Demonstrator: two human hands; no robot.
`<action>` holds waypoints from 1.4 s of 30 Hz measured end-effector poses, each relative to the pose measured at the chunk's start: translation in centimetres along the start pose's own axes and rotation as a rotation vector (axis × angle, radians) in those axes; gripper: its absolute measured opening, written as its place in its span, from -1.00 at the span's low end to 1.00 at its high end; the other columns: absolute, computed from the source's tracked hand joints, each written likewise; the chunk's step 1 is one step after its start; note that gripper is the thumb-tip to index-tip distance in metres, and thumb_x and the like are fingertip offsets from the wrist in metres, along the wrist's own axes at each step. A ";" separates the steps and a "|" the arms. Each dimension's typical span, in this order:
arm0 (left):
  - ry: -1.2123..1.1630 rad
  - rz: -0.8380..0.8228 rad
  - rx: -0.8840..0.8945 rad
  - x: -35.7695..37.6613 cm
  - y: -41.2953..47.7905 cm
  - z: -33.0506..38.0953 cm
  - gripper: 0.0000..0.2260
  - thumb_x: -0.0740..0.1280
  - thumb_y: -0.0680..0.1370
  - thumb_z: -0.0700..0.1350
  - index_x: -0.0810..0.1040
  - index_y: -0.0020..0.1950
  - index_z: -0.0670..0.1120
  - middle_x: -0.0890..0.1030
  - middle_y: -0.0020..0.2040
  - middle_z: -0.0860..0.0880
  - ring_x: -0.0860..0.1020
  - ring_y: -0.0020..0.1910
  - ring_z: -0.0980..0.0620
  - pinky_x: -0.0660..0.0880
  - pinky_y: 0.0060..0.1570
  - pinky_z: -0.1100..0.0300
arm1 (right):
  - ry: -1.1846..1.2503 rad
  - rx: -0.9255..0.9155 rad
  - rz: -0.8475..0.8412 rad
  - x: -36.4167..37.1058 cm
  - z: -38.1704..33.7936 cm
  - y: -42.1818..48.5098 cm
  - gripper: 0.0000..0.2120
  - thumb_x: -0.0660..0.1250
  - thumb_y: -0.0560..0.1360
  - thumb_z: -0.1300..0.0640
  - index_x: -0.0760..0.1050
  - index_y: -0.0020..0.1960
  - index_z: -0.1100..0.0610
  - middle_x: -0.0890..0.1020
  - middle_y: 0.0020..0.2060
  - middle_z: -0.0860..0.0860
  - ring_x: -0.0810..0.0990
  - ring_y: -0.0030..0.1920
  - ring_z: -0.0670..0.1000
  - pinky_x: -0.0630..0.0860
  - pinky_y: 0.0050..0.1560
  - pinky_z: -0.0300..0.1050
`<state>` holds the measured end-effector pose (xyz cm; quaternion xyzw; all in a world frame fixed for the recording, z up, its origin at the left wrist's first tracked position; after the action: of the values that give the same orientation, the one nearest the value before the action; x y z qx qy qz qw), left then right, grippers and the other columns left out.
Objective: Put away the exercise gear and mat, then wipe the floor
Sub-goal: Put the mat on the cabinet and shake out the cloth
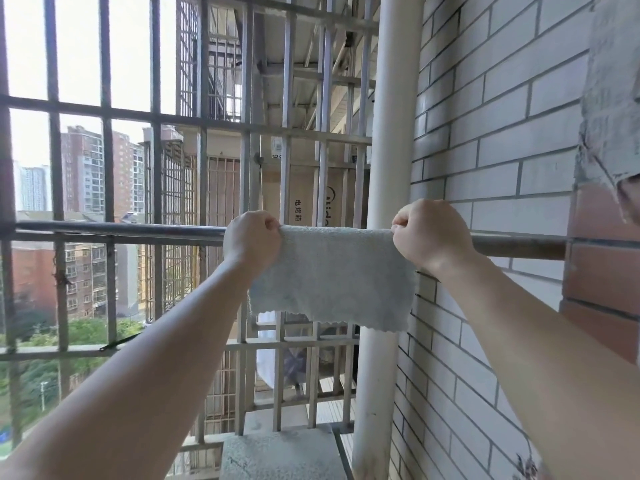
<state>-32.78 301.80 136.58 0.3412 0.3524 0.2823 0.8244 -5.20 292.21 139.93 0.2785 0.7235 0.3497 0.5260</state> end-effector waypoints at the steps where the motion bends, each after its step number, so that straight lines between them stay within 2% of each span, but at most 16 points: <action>1: 0.001 0.001 0.000 0.0 0.0 -0.1 -0.73 0.27 0.55 -0.21 0.58 -0.29 0.05 0.66 -0.22 0.08 0.60 -0.23 0.01 0.63 -0.12 0.01 | 0.003 0.004 0.001 0.1 0.0 0.0 -0.80 0.26 0.38 0.24 0.64 -0.26 0.07 0.65 -0.33 0.03 0.58 -0.21 0.13 0.59 -0.20 -0.06; 4: -0.020 0.009 0.003 0.0 0.1 -0.2 -0.73 0.28 0.57 -0.19 0.57 -0.29 0.06 0.65 -0.21 0.08 0.59 -0.25 0.03 0.62 -0.07 -0.02 | 0.009 0.001 0.001 0.2 0.0 -0.1 -0.81 0.26 0.36 0.24 0.63 -0.29 0.09 0.65 -0.36 0.02 0.59 -0.23 0.12 0.60 -0.21 -0.04; 7: -0.017 0.041 0.020 -0.1 0.2 -0.4 -0.84 0.30 0.59 -0.13 0.66 -0.11 0.01 0.65 -0.18 0.09 0.61 -0.16 0.02 0.57 0.07 -0.05 | 0.012 -0.005 -0.008 0.0 -0.1 -0.3 -0.82 0.27 0.37 0.24 0.63 -0.29 0.08 0.64 -0.37 0.00 0.58 -0.25 0.09 0.59 -0.23 -0.08; 9: -0.012 0.057 0.024 -0.3 0.2 -0.4 -0.88 0.32 0.59 -0.10 0.67 0.02 -0.02 0.68 -0.09 0.06 0.61 -0.10 0.02 0.54 0.14 -0.06 | 0.012 -0.007 -0.008 -0.2 -0.1 -0.5 -0.85 0.30 0.38 0.23 0.63 -0.26 0.08 0.64 -0.36 -0.01 0.58 -0.24 0.08 0.57 -0.23 -0.11; 13: 0.041 0.063 0.038 -0.8 0.1 -0.5 -0.83 0.34 0.58 -0.08 0.64 0.14 -0.03 0.67 0.12 0.00 0.61 0.04 0.00 0.50 0.21 -0.06 | 0.004 -0.013 -0.006 -0.6 -0.1 -0.9 -0.89 0.31 0.40 0.20 0.62 -0.15 0.10 0.65 -0.27 0.01 0.58 -0.17 0.10 0.54 -0.17 -0.10; 18: 0.208 0.072 0.127 -0.9 -1.8 0.5 -0.72 0.30 0.59 -0.03 0.56 0.28 -0.04 0.59 0.27 -0.01 0.50 0.29 -0.04 0.24 0.44 -0.18 | -0.087 -0.081 -0.038 -0.7 -0.2 -2.2 -0.82 0.27 0.45 0.18 0.57 0.01 0.13 0.60 -0.11 0.05 0.55 -0.08 0.13 0.55 -0.06 0.00; 26: 0.236 0.037 0.205 -2.5 -5.6 2.3 -0.68 0.28 0.58 -0.05 0.51 0.31 -0.09 0.55 0.29 -0.05 0.47 0.30 -0.05 0.29 0.43 -0.04 | -0.086 -0.161 -0.017 -1.8 -1.0 -4.4 -0.75 0.26 0.49 0.15 0.53 0.14 0.19 0.59 0.08 0.09 0.49 0.13 0.14 0.48 0.08 0.00; 30: 0.306 0.009 0.210 -3.8 -8.8 2.9 -0.59 0.29 0.57 -0.02 0.44 0.41 -0.06 0.49 0.37 -0.03 0.43 0.36 -0.07 0.28 0.45 -0.09 | -0.031 -0.197 0.012 -1.7 -1.5 -6.2 -0.74 0.28 0.49 0.10 0.52 0.12 0.20 0.58 0.08 0.09 0.48 0.14 0.14 0.47 0.10 0.00; 33: 0.349 0.004 0.218 -4.9 -11.1 3.2 -0.53 0.29 0.57 0.00 0.37 0.47 -0.06 0.44 0.44 -0.04 0.38 0.43 -0.09 0.29 0.45 -0.11 | -0.006 -0.222 0.034 -1.2 -1.7 -7.7 -0.68 0.29 0.49 0.07 0.50 0.18 0.21 0.58 0.09 0.09 0.48 0.16 0.14 0.44 0.20 0.02; 36: 0.367 -0.033 0.198 -5.7 -12.8 2.9 -0.54 0.24 0.59 0.02 0.35 0.47 -0.11 0.41 0.46 -0.09 0.36 0.44 -0.11 0.33 0.43 -0.11 | 0.019 -0.242 0.054 -0.9 -2.0 -9.1 -0.62 0.30 0.49 0.07 0.48 0.23 0.24 0.58 0.16 0.12 0.47 0.23 0.15 0.40 0.29 0.04; 39: 0.377 -0.052 0.185 -6.8 -14.7 2.9 -0.53 0.20 0.61 0.04 0.33 0.48 -0.12 0.41 0.46 -0.10 0.36 0.43 -0.10 0.32 0.43 -0.09 | 0.040 -0.234 0.058 -0.9 -2.2 -10.7 -0.62 0.28 0.51 0.06 0.47 0.24 0.26 0.58 0.15 0.14 0.48 0.22 0.17 0.41 0.27 0.05; 42: 0.413 -0.052 0.204 -8.0 -17.1 3.3 -0.54 0.20 0.61 0.06 0.33 0.48 -0.10 0.41 0.45 -0.09 0.37 0.42 -0.10 0.31 0.44 -0.07 | 0.065 -0.237 0.043 -1.0 -2.4 -12.7 -0.60 0.26 0.53 0.07 0.46 0.28 0.28 0.57 0.18 0.16 0.46 0.26 0.19 0.35 0.33 0.04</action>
<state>-31.07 284.54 128.34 0.3486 0.5489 0.2879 0.7030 -7.62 283.33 130.79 0.2185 0.6877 0.4529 0.5236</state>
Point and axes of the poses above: each hand's wrist, its own y-axis towards the middle knuckle, its own x-axis out of the palm, z = x × y, the point moved 6 cm from there along y, towards the middle knuckle
